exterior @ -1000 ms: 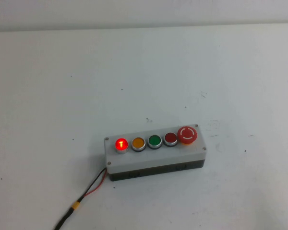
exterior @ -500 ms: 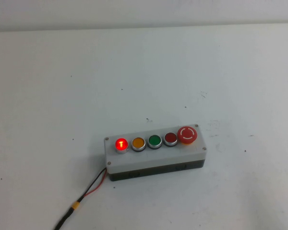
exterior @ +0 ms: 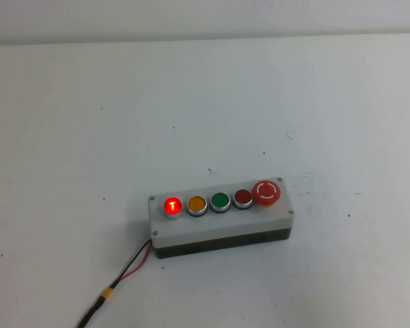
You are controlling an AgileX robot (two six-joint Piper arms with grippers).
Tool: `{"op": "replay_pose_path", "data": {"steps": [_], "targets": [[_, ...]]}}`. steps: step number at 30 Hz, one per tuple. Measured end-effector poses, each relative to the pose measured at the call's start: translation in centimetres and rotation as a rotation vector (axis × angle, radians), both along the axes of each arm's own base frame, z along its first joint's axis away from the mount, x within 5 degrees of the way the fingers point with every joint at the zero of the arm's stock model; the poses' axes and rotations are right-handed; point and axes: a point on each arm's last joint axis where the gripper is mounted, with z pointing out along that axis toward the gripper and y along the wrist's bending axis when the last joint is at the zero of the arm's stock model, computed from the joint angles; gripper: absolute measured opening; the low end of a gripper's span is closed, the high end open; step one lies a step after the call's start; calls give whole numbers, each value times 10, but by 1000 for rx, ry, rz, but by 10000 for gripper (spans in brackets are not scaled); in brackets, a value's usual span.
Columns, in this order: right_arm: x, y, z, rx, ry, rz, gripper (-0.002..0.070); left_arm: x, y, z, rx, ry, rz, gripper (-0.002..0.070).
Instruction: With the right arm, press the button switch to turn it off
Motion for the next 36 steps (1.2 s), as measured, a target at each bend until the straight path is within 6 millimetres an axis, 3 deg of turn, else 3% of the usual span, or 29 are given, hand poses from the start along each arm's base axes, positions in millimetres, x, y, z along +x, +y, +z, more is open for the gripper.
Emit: {"op": "replay_pose_path", "data": {"steps": [7, 13, 21, 29, 36], "targets": [[45, 3, 32, -196, 286, 138, -16, 0, 0, 0, 0, 0, 0, -2], [92, 15, 28, -280, 475, 256, -16, 0, 0, 0, 0, 0, 0, -2], [129, 88, 18, -480, 538, 449, -16, 0, 0, 0, 0, 0, 0, -2], [143, 176, 13, -650, 523, 637, -16, 0, 0, 0, 0, 0, 0, -2], [163, 229, 9, -717, 535, 717, -16, 0, 0, 0, 0, 0, 0, -2]]}}
